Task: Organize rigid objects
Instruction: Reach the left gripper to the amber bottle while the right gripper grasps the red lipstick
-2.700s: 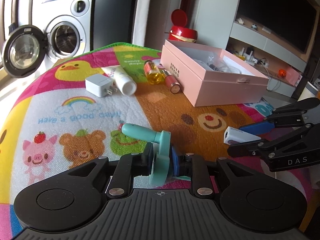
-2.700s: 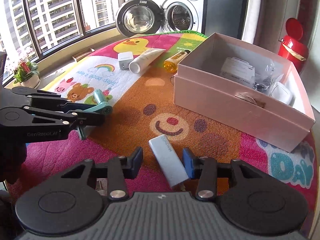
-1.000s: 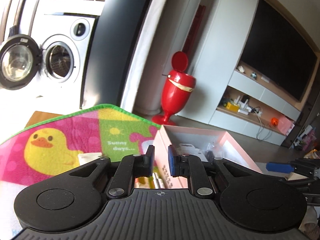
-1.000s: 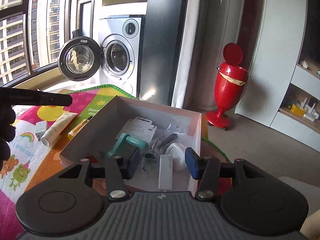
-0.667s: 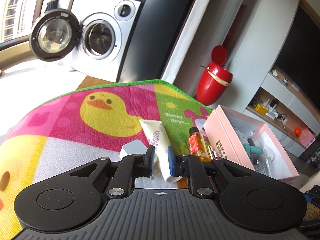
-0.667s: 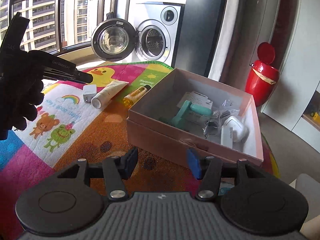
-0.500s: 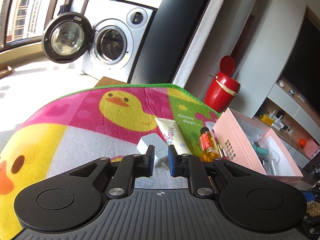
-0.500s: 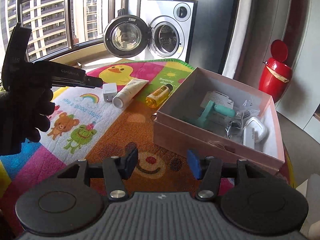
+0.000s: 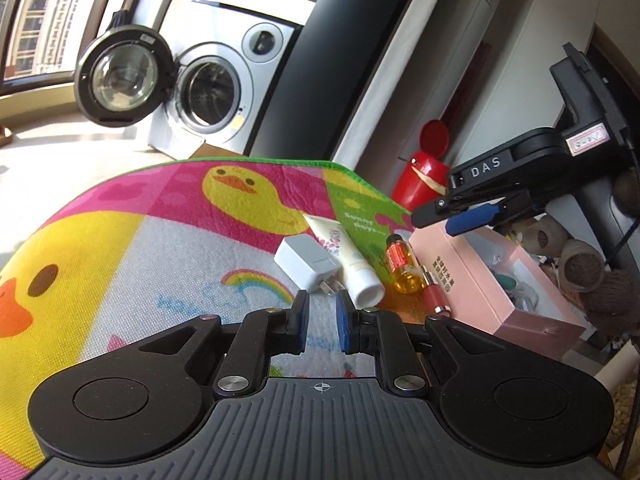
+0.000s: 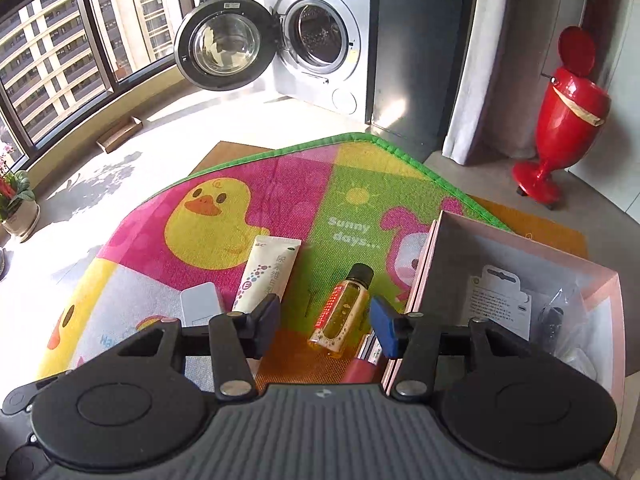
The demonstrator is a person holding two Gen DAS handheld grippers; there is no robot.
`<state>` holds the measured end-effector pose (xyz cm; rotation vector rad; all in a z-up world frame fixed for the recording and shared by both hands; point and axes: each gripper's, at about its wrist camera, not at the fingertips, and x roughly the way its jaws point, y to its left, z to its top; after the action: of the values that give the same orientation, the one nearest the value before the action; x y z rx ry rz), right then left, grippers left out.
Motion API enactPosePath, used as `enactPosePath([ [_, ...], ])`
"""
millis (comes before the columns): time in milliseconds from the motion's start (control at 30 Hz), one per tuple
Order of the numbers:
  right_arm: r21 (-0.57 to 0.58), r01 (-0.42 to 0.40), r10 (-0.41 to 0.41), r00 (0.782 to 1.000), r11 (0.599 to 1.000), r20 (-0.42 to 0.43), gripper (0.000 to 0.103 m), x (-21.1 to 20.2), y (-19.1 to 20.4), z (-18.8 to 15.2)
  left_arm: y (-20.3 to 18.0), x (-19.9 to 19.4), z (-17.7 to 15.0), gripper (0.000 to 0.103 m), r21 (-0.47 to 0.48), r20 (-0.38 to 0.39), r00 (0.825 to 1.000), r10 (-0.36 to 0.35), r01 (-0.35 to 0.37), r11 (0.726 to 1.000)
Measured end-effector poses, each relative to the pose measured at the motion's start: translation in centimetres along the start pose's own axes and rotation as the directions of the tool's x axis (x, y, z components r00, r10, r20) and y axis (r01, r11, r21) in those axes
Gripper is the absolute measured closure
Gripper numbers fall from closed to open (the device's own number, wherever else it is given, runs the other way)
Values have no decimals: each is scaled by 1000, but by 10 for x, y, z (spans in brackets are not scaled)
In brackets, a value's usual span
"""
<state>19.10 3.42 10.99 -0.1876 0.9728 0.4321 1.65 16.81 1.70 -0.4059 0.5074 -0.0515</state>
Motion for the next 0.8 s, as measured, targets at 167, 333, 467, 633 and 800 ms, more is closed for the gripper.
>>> enactPosePath([
  [167,-18,140,-141,987,990,-83,64,56,8,19,-7,6,-6,87,39,-47,998,-38,40,998],
  [333,-93,214,-223,968,973,-115,73,79,19,18,-3,5,-6,87,16,-48,997,-67,68,998],
  [467,-87,179,-190,972,980,-135,79,71,23,12,2,5,-5,87,-15,-51,996,-72,71,997],
  [633,-56,29,-41,976,998,-215,84,47,33,-9,-3,3,-5,87,-3,-59,994,-96,96,995],
  [800,-12,-109,101,953,994,-287,84,31,42,-29,-15,8,-10,87,25,-113,986,-119,123,992],
])
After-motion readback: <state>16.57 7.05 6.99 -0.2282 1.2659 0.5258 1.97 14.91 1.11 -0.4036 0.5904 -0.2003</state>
